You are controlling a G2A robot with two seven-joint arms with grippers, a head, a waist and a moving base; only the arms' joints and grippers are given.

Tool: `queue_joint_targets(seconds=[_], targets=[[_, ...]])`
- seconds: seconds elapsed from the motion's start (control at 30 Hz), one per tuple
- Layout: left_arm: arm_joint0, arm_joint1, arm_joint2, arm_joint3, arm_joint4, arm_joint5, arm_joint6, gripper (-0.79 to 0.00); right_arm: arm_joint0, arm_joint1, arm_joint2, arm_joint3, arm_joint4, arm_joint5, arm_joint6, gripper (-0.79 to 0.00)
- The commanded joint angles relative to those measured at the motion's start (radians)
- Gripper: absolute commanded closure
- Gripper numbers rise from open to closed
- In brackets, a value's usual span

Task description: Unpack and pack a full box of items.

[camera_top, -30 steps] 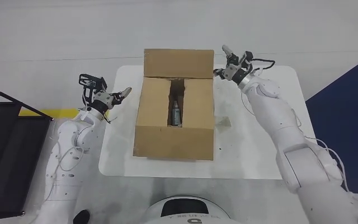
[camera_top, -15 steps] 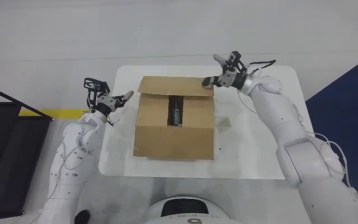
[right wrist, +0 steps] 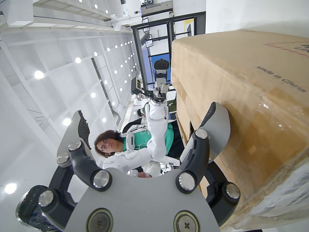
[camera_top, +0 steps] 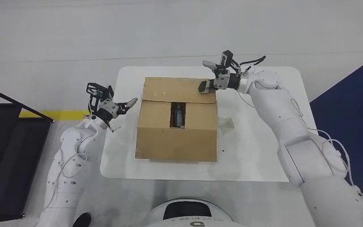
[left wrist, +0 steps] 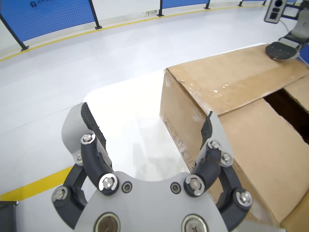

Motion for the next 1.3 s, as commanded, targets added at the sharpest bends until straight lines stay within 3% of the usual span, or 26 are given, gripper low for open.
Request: queue_joint_targets(seconds=[0.0,0.2,0.3,0.43,0.77,1.0,1.27], targets=[[0.013,0.005,-0.017,0.0,-0.004,-0.041,0.015,-0.785,0.004,-0.002,-0.001,0.004,-0.005,0.005,-0.003,-0.785],[0.088,0.027,-0.075,-0.055,0.073,-0.232,0.097,-0.785,0.014,-0.007,-0.004,0.017,-0.02,0.021,-0.013,-0.785],[0.138,0.045,-0.108,-0.112,0.195,-0.354,0.133,-0.785,0.02,-0.01,-0.004,0.027,-0.024,0.028,-0.016,-0.785],[0.173,0.059,-0.122,-0.143,0.34,-0.407,0.166,-0.785,0.026,-0.014,-0.006,0.029,-0.029,0.035,-0.017,-0.785],[0.218,0.077,-0.135,-0.12,0.431,-0.429,0.282,-0.785,0.03,-0.026,-0.012,0.039,-0.046,0.033,-0.02,-0.785],[0.192,0.081,-0.086,-0.118,0.477,-0.397,0.299,-0.785,0.027,-0.025,-0.004,0.044,-0.053,0.017,-0.019,-0.785],[0.148,0.08,-0.061,-0.117,0.373,-0.398,0.319,-0.785,0.005,-0.015,0.019,0.042,-0.048,-0.016,-0.014,-0.785]])
